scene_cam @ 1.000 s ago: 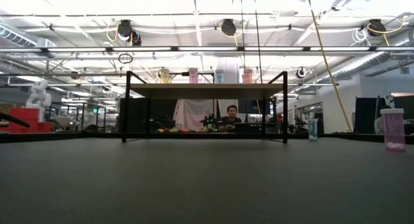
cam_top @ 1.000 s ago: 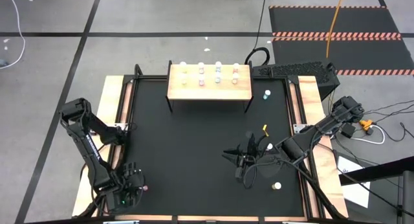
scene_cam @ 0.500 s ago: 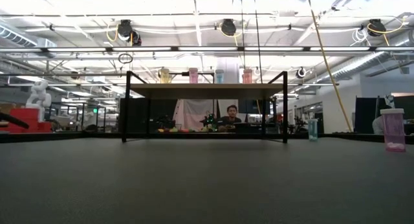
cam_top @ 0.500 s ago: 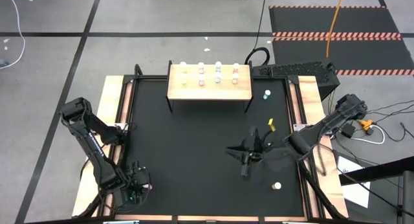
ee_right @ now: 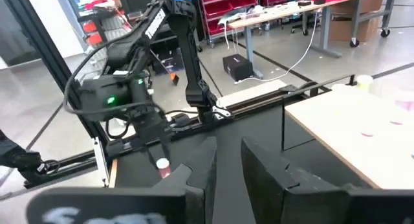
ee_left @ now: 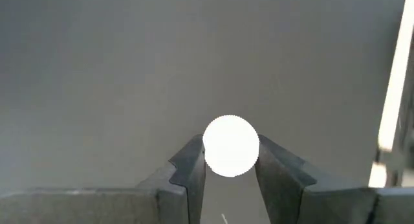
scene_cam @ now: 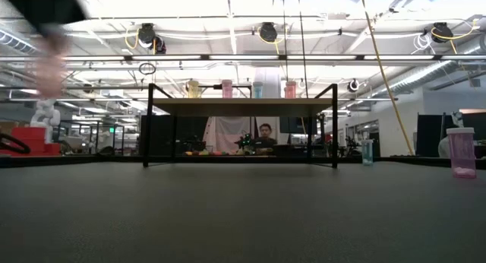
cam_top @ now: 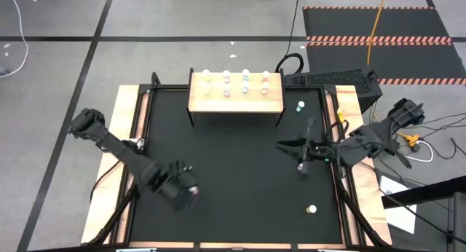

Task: Pick and place medicine bottles onto shelf by color
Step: Put the orange pill bottle on the shelf aligned with the other orange pill bottle

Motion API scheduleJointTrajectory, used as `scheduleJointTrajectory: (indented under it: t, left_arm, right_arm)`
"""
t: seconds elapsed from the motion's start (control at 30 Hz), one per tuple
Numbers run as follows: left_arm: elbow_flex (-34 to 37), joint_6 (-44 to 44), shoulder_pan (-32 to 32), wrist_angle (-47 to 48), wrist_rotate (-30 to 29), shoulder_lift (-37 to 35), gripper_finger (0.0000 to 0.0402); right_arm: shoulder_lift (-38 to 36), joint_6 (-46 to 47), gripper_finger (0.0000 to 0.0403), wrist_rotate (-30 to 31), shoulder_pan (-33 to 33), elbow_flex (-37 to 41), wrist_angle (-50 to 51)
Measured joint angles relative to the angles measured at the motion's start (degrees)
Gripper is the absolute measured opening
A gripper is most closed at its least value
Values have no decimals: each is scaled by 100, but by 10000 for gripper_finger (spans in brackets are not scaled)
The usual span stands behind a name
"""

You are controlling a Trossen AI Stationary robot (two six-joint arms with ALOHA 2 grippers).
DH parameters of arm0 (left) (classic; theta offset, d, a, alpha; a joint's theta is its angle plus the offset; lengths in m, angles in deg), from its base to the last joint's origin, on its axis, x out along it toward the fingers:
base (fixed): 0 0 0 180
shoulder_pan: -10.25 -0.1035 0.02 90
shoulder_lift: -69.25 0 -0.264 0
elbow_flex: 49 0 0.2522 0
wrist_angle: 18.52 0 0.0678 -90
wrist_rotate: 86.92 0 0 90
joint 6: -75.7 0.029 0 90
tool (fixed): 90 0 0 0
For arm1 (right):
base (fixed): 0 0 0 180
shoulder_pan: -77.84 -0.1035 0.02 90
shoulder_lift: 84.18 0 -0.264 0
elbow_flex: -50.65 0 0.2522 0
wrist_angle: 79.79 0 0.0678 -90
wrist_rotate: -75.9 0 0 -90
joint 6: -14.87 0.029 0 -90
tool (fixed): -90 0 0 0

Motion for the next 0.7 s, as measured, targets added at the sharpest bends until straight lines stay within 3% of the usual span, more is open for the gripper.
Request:
scheduleJointTrajectory:
  t: [0.2, 0.37, 0.6, 0.7]
  left_arm:
    - [-738, 1206, -1503, -136, 37, -2, 114]
    - [-1382, 2156, -2706, -420, 540, 277, 114]
    - [-2868, 2940, -3850, -633, 884, 1458, 114]
    - [-3729, 3300, -4156, -623, 895, 2132, 114]
  right_arm:
    - [-217, -15, 63, 15, 2, 0, 681]
    - [-320, 182, 63, -11, 0, 0, 1466]
    - [-578, 283, 63, 32, 85, 0, 2705]
    - [-732, 42, 63, 489, 229, 0, 3019]
